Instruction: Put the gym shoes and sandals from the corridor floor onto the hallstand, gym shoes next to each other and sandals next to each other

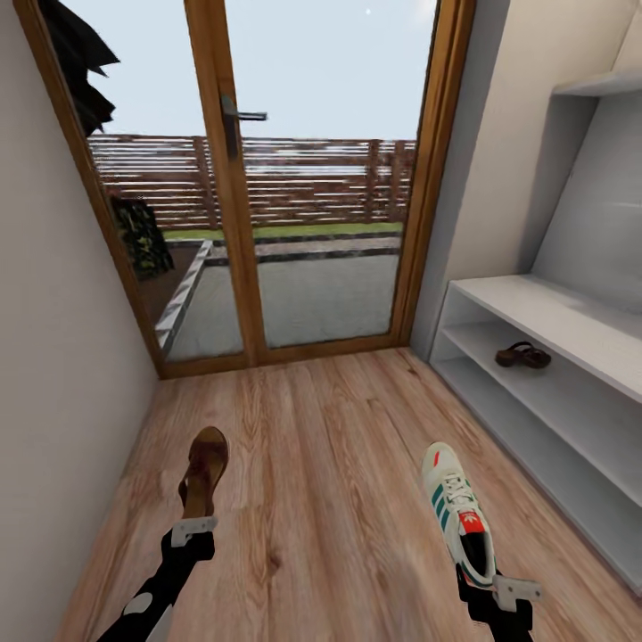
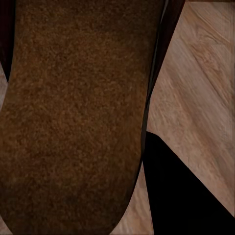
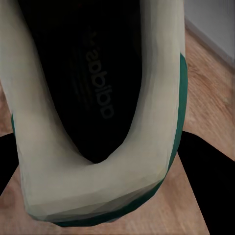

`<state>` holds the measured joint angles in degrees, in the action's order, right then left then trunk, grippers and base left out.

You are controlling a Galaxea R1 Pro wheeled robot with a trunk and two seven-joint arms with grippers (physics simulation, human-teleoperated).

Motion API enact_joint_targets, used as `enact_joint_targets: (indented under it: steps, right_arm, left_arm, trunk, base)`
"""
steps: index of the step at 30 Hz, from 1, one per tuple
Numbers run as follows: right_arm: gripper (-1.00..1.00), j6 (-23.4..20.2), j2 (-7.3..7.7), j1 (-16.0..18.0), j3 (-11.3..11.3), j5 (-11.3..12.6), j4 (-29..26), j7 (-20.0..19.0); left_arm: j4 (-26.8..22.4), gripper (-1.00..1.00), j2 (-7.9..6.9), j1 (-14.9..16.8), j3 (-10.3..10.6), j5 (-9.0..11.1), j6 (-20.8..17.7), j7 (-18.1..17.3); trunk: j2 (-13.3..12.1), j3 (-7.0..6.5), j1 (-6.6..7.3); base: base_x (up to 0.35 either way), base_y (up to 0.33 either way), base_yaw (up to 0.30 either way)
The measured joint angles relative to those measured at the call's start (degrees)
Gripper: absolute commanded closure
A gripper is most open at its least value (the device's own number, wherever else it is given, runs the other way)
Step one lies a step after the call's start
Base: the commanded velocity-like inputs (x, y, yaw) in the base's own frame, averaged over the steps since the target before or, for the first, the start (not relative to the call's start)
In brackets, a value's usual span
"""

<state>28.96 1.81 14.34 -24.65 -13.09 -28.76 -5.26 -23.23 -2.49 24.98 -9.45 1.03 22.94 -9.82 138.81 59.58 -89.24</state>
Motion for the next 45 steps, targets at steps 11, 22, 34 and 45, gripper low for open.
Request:
enact_joint_targets:
  steps: [11, 22, 34, 45]
  right_arm:
    - [1.00, 0.0, 0.00, 0.0, 0.0, 0.0, 0.0, 0.0]
    - [1.00, 0.0, 0.00, 0.0, -0.1, 0.0, 0.0, 0.0]
    - [1.00, 0.0, 0.00, 0.0, -0.1, 0.0, 0.0, 0.0]
    - [1.00, 0.0, 0.00, 0.0, -0.1, 0.0, 0.0, 0.0]
  left_arm:
    - [-0.2, 1.00, 0.00, -0.3, 0.0, 0.2, 0.1, 0.0]
    - [-0.2, 1.00, 0.00, -0.3, 0.0, 0.2, 0.1, 0.0]
    - [-0.2, 1.00, 0.00, -0.4, 0.0, 0.2, 0.1, 0.0]
    - [-0.2, 1.00, 0.00, -0.4, 0.0, 0.2, 0.1, 0.0]
  trunk:
    - [0.0, 0.00, -0.01]
    - [0.0, 0.00, -0.02]
    - [0.0, 0.00, -0.03]
    - [0.0, 0.00, 0.00]
  base:
    - [0.257, 0.152, -0.264]
    - [0.175, 0.215, -0.264]
    - [0.021, 0.020, -0.264]
    - [0.222, 0.100, -0.264]
